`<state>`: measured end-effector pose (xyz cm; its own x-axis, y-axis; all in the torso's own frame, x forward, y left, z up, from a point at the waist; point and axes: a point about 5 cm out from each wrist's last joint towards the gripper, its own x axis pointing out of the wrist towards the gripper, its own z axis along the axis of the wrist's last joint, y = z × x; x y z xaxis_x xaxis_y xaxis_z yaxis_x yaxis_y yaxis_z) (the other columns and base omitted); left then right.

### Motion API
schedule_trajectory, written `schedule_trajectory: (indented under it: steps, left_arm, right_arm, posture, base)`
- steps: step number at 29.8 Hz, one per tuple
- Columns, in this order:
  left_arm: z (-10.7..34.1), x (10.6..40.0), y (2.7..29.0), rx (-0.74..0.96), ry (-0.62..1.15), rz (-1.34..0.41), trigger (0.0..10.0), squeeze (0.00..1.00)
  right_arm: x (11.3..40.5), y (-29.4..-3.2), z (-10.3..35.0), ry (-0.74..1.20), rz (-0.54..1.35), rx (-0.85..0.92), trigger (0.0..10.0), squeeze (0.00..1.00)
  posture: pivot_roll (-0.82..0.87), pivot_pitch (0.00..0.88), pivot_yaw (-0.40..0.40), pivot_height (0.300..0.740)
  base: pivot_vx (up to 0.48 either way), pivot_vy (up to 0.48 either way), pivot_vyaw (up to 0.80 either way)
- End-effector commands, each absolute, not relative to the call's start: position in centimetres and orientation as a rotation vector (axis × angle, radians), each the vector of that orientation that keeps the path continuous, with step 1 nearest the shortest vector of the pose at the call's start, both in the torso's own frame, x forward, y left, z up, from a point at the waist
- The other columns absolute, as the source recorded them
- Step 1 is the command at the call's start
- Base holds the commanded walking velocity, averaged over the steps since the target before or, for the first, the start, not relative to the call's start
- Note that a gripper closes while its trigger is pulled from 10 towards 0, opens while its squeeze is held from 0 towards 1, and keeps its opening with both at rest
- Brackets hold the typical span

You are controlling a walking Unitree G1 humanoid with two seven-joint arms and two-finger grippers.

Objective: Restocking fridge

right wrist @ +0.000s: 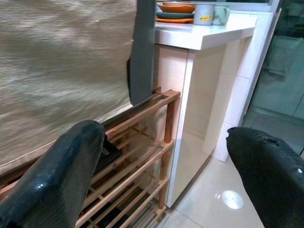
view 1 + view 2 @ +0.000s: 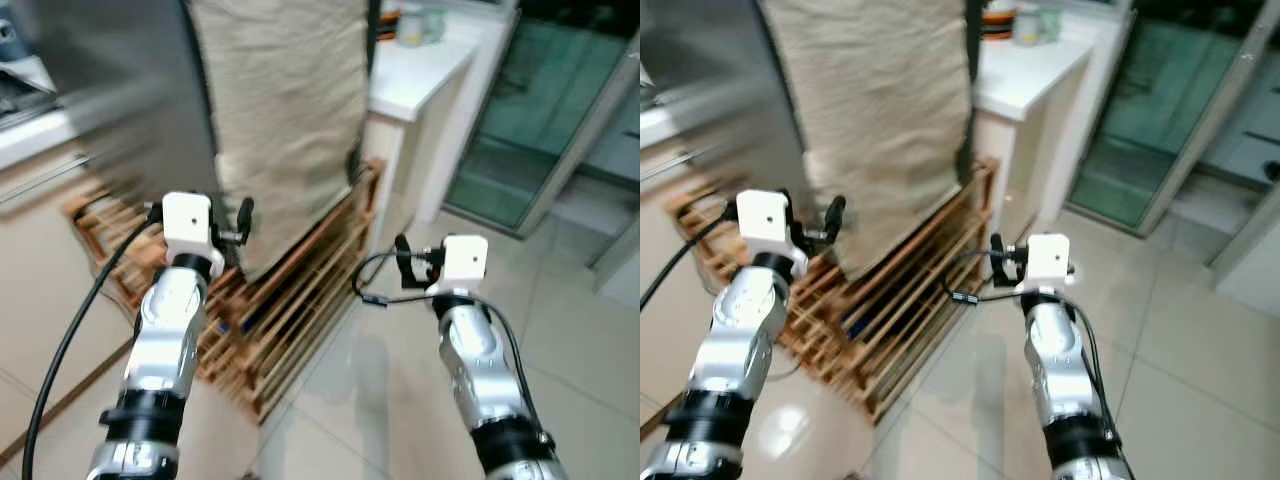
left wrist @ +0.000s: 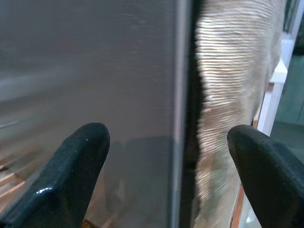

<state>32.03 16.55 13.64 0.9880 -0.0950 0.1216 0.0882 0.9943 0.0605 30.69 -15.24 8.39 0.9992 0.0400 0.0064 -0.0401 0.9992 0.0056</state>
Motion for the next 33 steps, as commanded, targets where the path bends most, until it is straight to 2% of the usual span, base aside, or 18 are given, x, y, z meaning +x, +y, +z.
schedule_trajectory:
  steps: [1, 7, 16, 33]
  left_arm:
    - [15.3, 32.1, 16.3, 0.048, -0.199, -0.094, 10.0, 0.0]
    - [17.9, 32.9, 16.3, 0.033, -0.268, -0.089, 10.0, 0.0]
    - [18.6, 35.2, 16.1, -0.011, -0.196, -0.108, 10.0, 0.0]
    - [19.2, 35.6, 15.2, -0.043, -0.193, -0.278, 10.0, 0.0]
  right_arm:
    - [31.0, -15.8, 8.9, -0.032, 0.021, 0.007, 10.0, 0.0]
    - [30.9, -15.8, 8.8, -0.033, 0.019, 0.008, 10.0, 0.0]
    - [31.0, -15.6, 8.7, -0.031, 0.019, 0.013, 10.0, 0.0]
    - [30.9, -16.1, 8.5, -0.024, 0.009, 0.003, 10.0, 0.0]
  posture:
    - [-0.07, 0.0, -0.022, 0.74]
    - [-0.07, 0.0, -0.026, 0.74]
    - [-0.08, 0.0, -0.017, 0.74]
    - [-0.09, 0.0, -0.021, 0.74]
  base:
    - [0.0, 0.0, 0.0]
    - [0.0, 0.0, 0.0]
    - [0.0, 0.0, 0.0]
    - [0.0, 0.0, 0.0]
